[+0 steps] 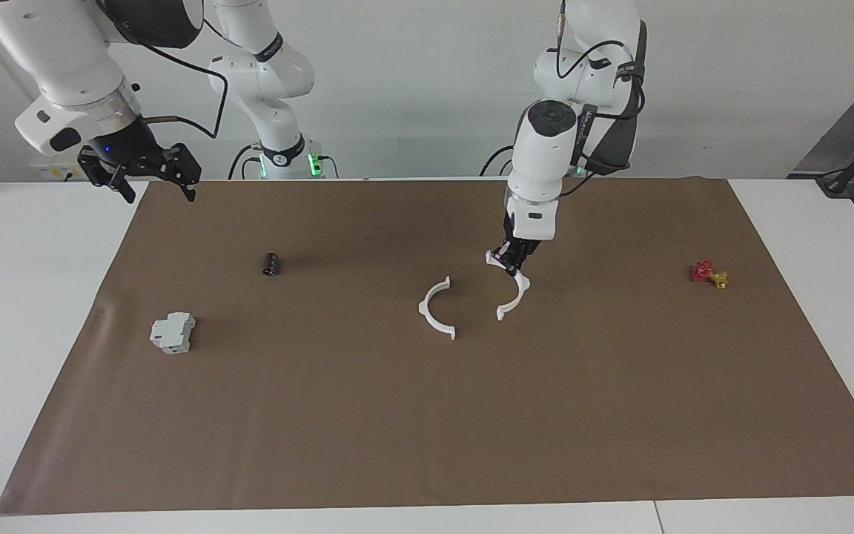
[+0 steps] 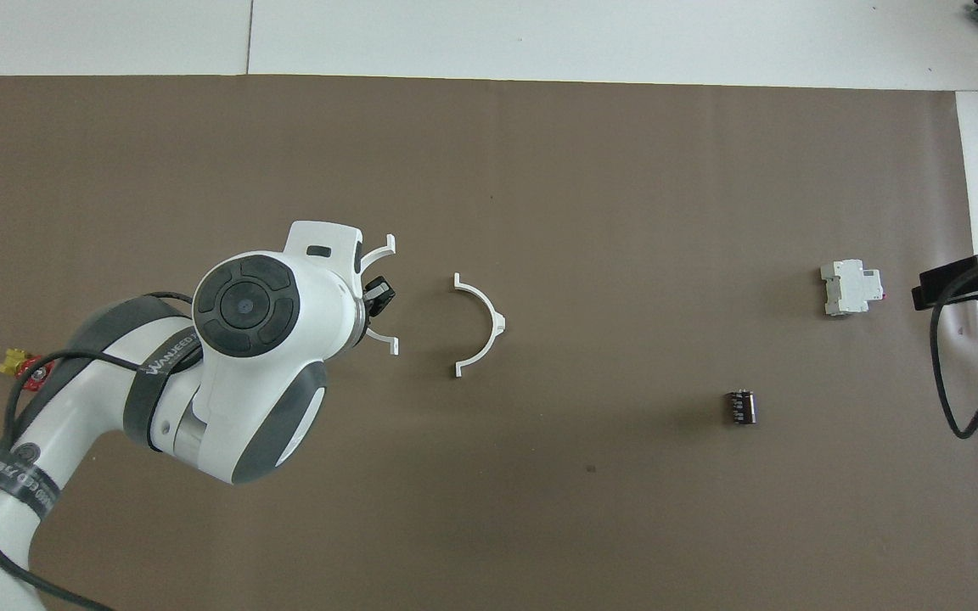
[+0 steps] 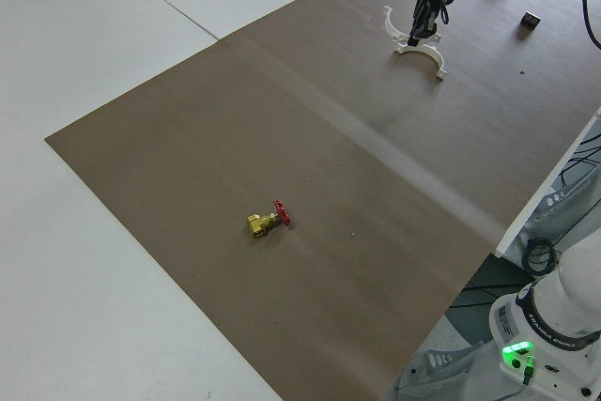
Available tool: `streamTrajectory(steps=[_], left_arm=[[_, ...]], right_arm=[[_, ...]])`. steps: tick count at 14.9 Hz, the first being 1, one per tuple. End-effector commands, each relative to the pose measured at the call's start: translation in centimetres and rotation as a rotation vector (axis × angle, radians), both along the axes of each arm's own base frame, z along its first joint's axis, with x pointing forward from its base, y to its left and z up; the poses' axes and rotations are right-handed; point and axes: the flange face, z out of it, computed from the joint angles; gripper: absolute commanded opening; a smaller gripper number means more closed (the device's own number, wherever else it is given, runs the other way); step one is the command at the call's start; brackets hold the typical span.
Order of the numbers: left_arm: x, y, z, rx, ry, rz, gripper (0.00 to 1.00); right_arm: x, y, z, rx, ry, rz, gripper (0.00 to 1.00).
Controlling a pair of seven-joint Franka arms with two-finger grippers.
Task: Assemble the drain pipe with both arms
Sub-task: 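Carry the half-ring with the left gripper to the placed half-ring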
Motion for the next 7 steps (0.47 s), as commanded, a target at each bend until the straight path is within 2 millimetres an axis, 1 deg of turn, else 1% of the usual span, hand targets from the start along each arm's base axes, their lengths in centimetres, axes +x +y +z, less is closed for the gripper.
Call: streamTrajectory(steps=[1, 3, 4, 6, 7], left_arm=[[-1.6, 0.4, -2.8, 0.003, -0.013, 0.005, 0.0], [-1.7, 0.0, -3.7, 0.006, -0.005, 0.013, 0.0], [-1.4, -0.3, -4.3, -0.005, -0.019, 0.036, 0.0], [-1.5, -2.6, -7.3, -0.011, -0.022, 0.047, 0.0], [-1.2, -3.4, -8.3, -0.002, -0.013, 0.039, 0.0]], right_arm=[[-0.3, 0.0, 0.2, -0.006, 0.008, 0.011, 1.0], [-0.3, 0.0, 0.2, -0.006, 0.008, 0.011, 1.0], [-0.3, 0.0, 0.1, -0.006, 0.01, 0.011, 1.0], [-0.3, 0.0, 0.2, -0.007, 0.008, 0.011, 1.0], [-0.3, -0.1, 0.2, -0.007, 0.008, 0.009, 1.0]])
